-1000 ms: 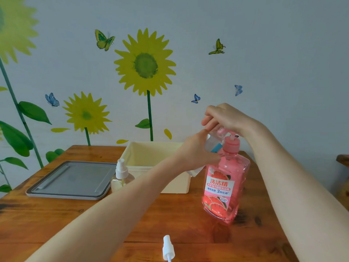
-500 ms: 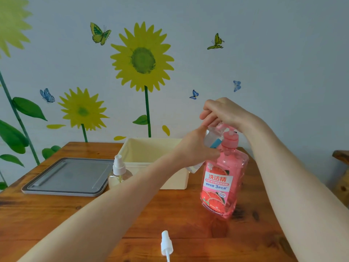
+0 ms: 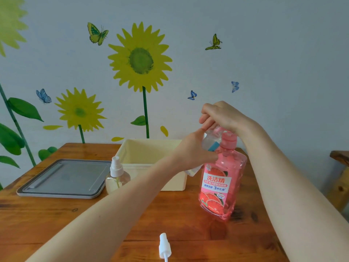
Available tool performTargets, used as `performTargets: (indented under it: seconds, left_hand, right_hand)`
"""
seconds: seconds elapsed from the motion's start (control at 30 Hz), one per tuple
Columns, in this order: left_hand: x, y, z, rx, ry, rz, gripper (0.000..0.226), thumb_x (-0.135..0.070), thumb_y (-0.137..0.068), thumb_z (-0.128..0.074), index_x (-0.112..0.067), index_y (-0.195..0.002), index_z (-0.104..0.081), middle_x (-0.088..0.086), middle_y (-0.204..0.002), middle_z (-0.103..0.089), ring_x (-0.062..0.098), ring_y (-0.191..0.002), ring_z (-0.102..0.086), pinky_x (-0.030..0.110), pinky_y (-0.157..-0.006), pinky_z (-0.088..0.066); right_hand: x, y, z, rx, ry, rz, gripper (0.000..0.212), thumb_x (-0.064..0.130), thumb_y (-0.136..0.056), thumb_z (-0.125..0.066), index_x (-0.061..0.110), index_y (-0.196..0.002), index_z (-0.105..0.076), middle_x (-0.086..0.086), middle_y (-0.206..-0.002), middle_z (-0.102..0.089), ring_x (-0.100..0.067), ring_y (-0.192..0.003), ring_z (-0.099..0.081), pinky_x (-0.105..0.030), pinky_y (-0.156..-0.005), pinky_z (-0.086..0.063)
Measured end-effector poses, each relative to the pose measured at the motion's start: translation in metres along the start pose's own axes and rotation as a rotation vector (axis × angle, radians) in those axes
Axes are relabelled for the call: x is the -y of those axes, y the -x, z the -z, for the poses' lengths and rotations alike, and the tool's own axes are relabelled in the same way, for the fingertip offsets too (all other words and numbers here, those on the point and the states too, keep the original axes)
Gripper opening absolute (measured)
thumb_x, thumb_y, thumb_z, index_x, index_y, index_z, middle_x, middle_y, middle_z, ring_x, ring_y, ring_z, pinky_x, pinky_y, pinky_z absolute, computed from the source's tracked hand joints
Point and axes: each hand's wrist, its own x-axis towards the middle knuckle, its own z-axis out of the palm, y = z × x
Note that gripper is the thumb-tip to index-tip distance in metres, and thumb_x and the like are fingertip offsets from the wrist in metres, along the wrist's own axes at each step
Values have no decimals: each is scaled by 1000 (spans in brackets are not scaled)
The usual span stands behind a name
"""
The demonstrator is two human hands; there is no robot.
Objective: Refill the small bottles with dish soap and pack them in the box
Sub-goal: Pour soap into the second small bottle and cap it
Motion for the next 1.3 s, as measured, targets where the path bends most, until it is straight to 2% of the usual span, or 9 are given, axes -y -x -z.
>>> performTargets:
  seconds: [0.07, 0.2, 0.43, 0.67, 0.8, 0.93, 1.03, 1.2, 1.3]
  left_hand:
    - [4, 2, -6, -9, 8, -8, 44, -15, -71, -69, -28, -99, -38, -8, -65, -51, -8, -44, -51, 7, -38, -36]
    - [4, 4, -7, -14, -33, -2, 44, -18, -71, -70, -28, -100, -37, -11, -68, -50, 4, -50, -52, 6, -40, -39]
    - [-2, 0, 1, -23, -38, -5, 43, -20, -72, -70, -28, -100, -38, -11, -68, -52, 4, -49, -52, 5, -36, -37]
    - [5, 5, -7, -25, -19, 7, 46, -19, -71, -69, -30, -103, -37, -13, -66, -51, 1, -49, -51, 8, -40, -40]
    - [-2, 2, 1, -10, -40, 17, 46, -25, -74, -69, -27, -110, -42, -16, -71, -50, 5, -54, -55, 4, -37, -38]
    - [-5, 1, 2, -23, -48, 12, 48, -25, -73, -69, -25, -115, -44, -15, -73, -51, 6, -56, -55, 9, -43, -40]
    - [-3, 1, -1, -29, -50, 14, 44, -24, -73, -69, -27, -108, -43, -15, -71, -50, 5, -54, -54, 7, -40, -38]
    - [-1, 2, -2, -29, -31, 24, 43, -23, -73, -69, -28, -106, -42, -15, -70, -50, 4, -51, -54, 4, -36, -35]
    - [0, 4, -5, -35, -29, 24, 43, -22, -73, -69, -31, -101, -38, -16, -68, -50, 2, -48, -53, 3, -36, -34]
  right_hand:
    - [-5, 1, -3, -15, -3, 4, 36, 33, -82, -40, 10, -79, -67, -2, -71, -72, -19, -78, -65, -31, -73, -47]
    - [-4, 4, -5, -6, -14, -3, 35, 31, -83, -39, 9, -80, -66, -3, -74, -72, -18, -76, -65, -29, -70, -46]
    - [4, 3, 1, -9, -18, -11, 36, 31, -84, -40, 7, -80, -67, -5, -75, -72, -19, -74, -65, -28, -64, -45]
    - [-4, 4, -7, -31, 11, -13, 37, 33, -82, -39, 8, -82, -67, -2, -75, -73, -20, -79, -67, -34, -78, -49]
    - [4, 4, -2, 16, 26, -31, 37, 30, -84, -39, 5, -83, -67, -7, -81, -72, -22, -77, -66, -29, -67, -47]
    - [7, 3, 2, 7, 26, -23, 36, 30, -84, -40, 6, -81, -66, -7, -80, -72, -24, -79, -66, -31, -70, -49]
    - [4, 2, 0, 2, 41, -25, 36, 30, -84, -40, 6, -81, -66, -7, -79, -72, -24, -78, -66, -28, -66, -48]
    - [1, 2, -2, -20, 55, -10, 37, 33, -83, -40, 8, -82, -66, -3, -77, -71, -21, -79, -67, -33, -79, -48]
    - [0, 3, -3, -12, 48, -17, 37, 33, -83, -39, 8, -83, -66, -3, -78, -72, -19, -78, -67, -29, -71, -47]
